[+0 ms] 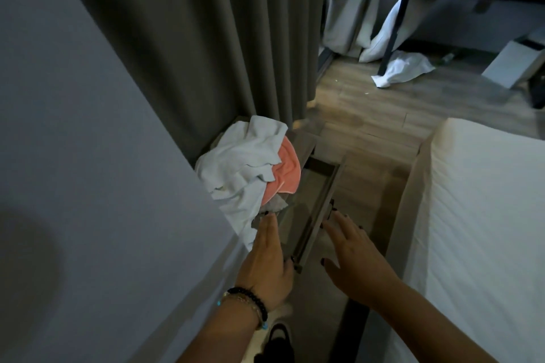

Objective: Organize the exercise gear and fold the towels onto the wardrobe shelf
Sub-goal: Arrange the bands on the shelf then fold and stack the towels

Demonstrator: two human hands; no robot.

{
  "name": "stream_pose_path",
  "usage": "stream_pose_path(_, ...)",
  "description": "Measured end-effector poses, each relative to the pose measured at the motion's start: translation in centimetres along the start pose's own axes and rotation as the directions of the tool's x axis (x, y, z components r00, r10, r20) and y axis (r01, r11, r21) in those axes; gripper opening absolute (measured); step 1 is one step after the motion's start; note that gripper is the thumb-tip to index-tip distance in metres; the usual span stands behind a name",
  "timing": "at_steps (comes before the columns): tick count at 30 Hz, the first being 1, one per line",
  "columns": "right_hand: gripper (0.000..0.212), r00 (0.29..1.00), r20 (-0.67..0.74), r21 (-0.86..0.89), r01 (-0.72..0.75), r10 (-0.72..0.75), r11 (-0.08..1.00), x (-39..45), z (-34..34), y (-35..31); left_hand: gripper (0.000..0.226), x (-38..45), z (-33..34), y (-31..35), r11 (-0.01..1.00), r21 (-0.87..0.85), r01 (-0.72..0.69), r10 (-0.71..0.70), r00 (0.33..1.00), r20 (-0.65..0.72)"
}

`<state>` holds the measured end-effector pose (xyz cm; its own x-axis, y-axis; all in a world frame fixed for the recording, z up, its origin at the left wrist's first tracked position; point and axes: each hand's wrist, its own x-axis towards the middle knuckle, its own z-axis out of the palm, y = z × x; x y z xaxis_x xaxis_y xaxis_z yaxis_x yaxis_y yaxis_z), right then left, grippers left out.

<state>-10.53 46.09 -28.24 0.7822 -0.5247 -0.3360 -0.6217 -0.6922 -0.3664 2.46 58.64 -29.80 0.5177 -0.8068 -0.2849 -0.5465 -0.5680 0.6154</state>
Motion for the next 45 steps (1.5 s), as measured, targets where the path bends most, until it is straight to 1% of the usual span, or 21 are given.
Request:
stream_pose_path(4, 0.076, 1.0, 0.006, 0.011, -0.017, 0.017, 1.0, 3.4, -1.9, -0.2, 0.089, 3.8, -1.2, 0.5, 0.999, 0.041, 0.021, -0.018, 0.997, -0.07)
stream_pose_path(6, 0.075, 1.0, 0.004, 0.012, -0.026, 0.026, 1.0, 5.5, -3.2, -0.3, 0.091, 6.0, -1.8, 0.8, 0.999, 0.03, 0.044, -0.041, 0.994, -0.097)
stream_pose_path(9, 0.074, 1.0, -0.007, -0.003, -0.014, 0.014, 1.0, 9.0, -4.8, -0.1, 0.093, 9.5, -2.3, 1.4, 0.998, -0.013, 0.069, -0.07, 0.985, -0.159)
stream_pose_path(11, 0.075, 1.0, 0.01, 0.0, 0.001, -0.001, 1.0, 11.1, -5.7, 0.1, 0.094, 11.5, -2.4, 1.9, 0.992, -0.074, 0.098, -0.111, 0.976, -0.187)
stream_pose_path(15, 0.077, 0.996, 0.071, 0.001, 0.057, -0.057, 0.998, 15.6, -6.9, 1.9, 0.095, 15.1, -1.6, 2.3, 0.982, -0.104, 0.157, -0.177, 0.96, -0.218)
stream_pose_path(17, 0.077, 0.991, 0.091, -0.006, 0.101, -0.1, 0.995, 18.3, -7.3, 3.1, 0.097, 17.3, -1.3, 2.2, 0.965, -0.162, 0.205, -0.239, 0.944, -0.228)
stream_pose_path(19, 0.076, 0.98, 0.126, -0.019, 0.156, -0.152, 0.988, 21.3, -8.1, 4.4, 0.102, 19.9, -1.2, 2.1, 0.942, -0.219, 0.256, -0.308, 0.917, -0.255)
stream_pose_path(22, 0.075, 0.944, 0.237, -0.054, 0.249, -0.229, 0.967, 26.0, -9.6, 6.0, 0.107, 23.3, -1.3, 1.8, 0.887, -0.299, 0.351, -0.435, 0.853, -0.288)
stream_pose_path(25, 0.073, 0.903, 0.313, -0.115, 0.342, -0.293, 0.933, 30.1, -11.2, 7.1, 0.102, 26.0, -1.1, 1.6, 0.816, -0.357, 0.455, -0.558, 0.782, -0.277)
stream_pose_path(27, 0.072, 0.874, 0.348, -0.14, 0.405, -0.338, 0.904, 32.3, -12.1, 7.7, 0.095, 27.3, -0.9, 1.6, 0.78, -0.372, 0.503, -0.614, 0.73, -0.301)
stream_pose_path(29, 0.071, 0.846, 0.377, -0.144, 0.456, -0.377, 0.878, 34.2, -12.7, 7.9, 0.088, 28.5, -0.6, 1.9, 0.759, -0.377, 0.531, -0.646, 0.688, -0.331)
stream_pose_path(31, 0.071, 0.818, 0.401, -0.151, 0.503, -0.412, 0.851, 35.8, -12.8, 7.8, 0.087, 29.3, -0.4, 1.8, 0.736, -0.394, 0.551, -0.674, 0.656, -0.34)
stream_pose_path(32, 0.071, 0.804, 0.413, -0.155, 0.524, -0.427, 0.837, 36.4, -12.8, 7.7, 0.09, 29.7, -0.1, 1.5, 0.726, -0.4, 0.56, -0.685, 0.645, -0.339)
stream_pose_path(35, 0.07, 0.769, 0.439, -0.15, 0.572, -0.464, 0.807, 37.9, -12.6, 6.9, 0.099, 30.3, 0.5, 0.4, 0.706, -0.407, 0.58, -0.704, 0.641, -0.307)
stream_pose_path(40, 0.068, 0.694, 0.482, -0.128, 0.66, -0.535, 0.74, 39.5, -12.5, 5.3, 0.1, 30.2, -0.5, -0.9, 0.624, -0.549, 0.556, -0.769, 0.561, -0.306)
stream_pose_path(43, 0.067, 0.672, 0.485, -0.128, 0.687, -0.559, 0.715, 40.8, -13.0, 4.0, 0.098, 30.4, -1.5, -2.0, 0.58, -0.599, 0.552, -0.802, 0.514, -0.304)
stream_pose_path(45, 0.065, 0.663, 0.485, -0.125, 0.698, -0.57, 0.705, 41.8, -13.4, 3.0, 0.098, 30.6, -2.1, -3.0, 0.563, -0.592, 0.577, -0.818, 0.492, -0.298)
